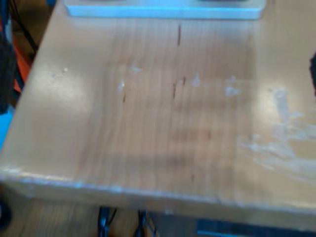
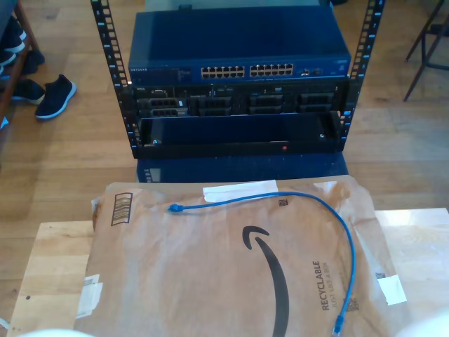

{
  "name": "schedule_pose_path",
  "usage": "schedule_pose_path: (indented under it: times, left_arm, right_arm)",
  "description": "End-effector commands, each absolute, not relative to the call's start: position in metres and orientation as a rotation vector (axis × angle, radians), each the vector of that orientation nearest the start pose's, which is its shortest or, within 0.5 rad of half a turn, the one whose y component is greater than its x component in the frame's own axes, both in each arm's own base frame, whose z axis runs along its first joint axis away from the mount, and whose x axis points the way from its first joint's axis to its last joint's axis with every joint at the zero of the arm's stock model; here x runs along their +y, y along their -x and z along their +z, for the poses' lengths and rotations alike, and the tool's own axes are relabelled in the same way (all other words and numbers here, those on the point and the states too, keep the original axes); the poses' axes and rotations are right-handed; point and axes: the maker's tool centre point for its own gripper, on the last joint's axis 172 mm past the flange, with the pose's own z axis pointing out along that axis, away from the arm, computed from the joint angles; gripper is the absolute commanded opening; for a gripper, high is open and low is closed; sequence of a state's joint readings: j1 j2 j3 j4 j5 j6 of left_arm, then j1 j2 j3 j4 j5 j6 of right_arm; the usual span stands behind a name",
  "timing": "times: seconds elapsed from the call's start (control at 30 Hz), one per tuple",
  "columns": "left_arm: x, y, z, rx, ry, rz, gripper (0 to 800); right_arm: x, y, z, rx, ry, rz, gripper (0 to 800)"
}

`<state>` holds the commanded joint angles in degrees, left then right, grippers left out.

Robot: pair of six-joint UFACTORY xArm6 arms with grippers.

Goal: Grab the cable and plug it in

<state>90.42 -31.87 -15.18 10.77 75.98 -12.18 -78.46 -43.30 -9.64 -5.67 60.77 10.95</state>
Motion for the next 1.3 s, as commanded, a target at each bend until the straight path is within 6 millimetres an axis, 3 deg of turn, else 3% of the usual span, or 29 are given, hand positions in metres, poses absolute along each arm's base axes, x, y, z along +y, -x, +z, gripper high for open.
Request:
schedule_pose_path:
  times: [0.07, 0.2, 0.27, 0.37, 0.47, 0.6, 0.73, 0.83, 0.93, 1.0, 1.1, 1.2, 1.3]
  left_arm:
    - [0.153, 0.036, 0.113, 2.162, -1.886, -0.697, 800]
    - [0.176, -0.009, 0.158, 2.128, -1.878, -0.610, 800]
    - [0.182, -0.030, 0.172, 2.158, -1.867, -0.600, 800]
    - [0.182, -0.071, 0.183, 2.232, -1.905, -0.624, 800]
    - [0.168, -0.118, 0.190, 2.312, -1.970, -0.649, 800]
    - [0.138, -0.172, 0.194, 2.408, -2.033, -0.644, 800]
    - [0.094, -0.211, 0.195, 2.423, -2.115, -0.639, 800]
    - [0.075, -0.239, 0.201, 2.461, -2.129, -0.581, 800]
    - [0.075, -0.262, 0.197, 2.505, -2.085, -0.498, 800]
    - [0.075, -0.270, 0.191, 2.508, -2.066, -0.477, 800]
    - [0.065, -0.276, 0.184, 2.495, -2.024, -0.525, 800]
    - [0.057, -0.288, 0.186, 2.472, -1.979, -0.529, 800]
    - [0.047, -0.307, 0.195, 2.441, -1.913, -0.548, 800]
  right_arm:
    - [-0.212, -0.038, 0.107, 2.166, 2.287, 0.232, 799]
    - [-0.231, -0.074, 0.135, 2.240, 2.284, 0.134, 798]
    - [-0.234, -0.102, 0.148, 2.267, 2.284, 0.077, 798]
    - [-0.220, -0.154, 0.160, 2.258, 2.309, 0.035, 798]
    - [-0.193, -0.193, 0.169, 2.273, 2.303, 0.066, 797]
    - [-0.140, -0.242, 0.179, 2.327, 2.289, 0.105, 796]
    - [-0.080, -0.288, 0.194, 2.351, 2.251, 0.025, 796]
    - [-0.009, -0.321, 0.203, 2.291, 2.268, 0.027, 796]
    - [0.062, -0.340, 0.203, 2.218, 2.308, 0.100, 796]
    - [0.103, -0.351, 0.201, 2.183, 2.323, 0.164, 796]
    - [0.158, -0.356, 0.180, 2.197, 2.294, 0.324, 797]
    - [0.205, -0.384, 0.157, 2.176, 2.197, 0.413, 797]
    - [0.239, -0.424, 0.152, 2.100, 2.150, 0.326, 797]
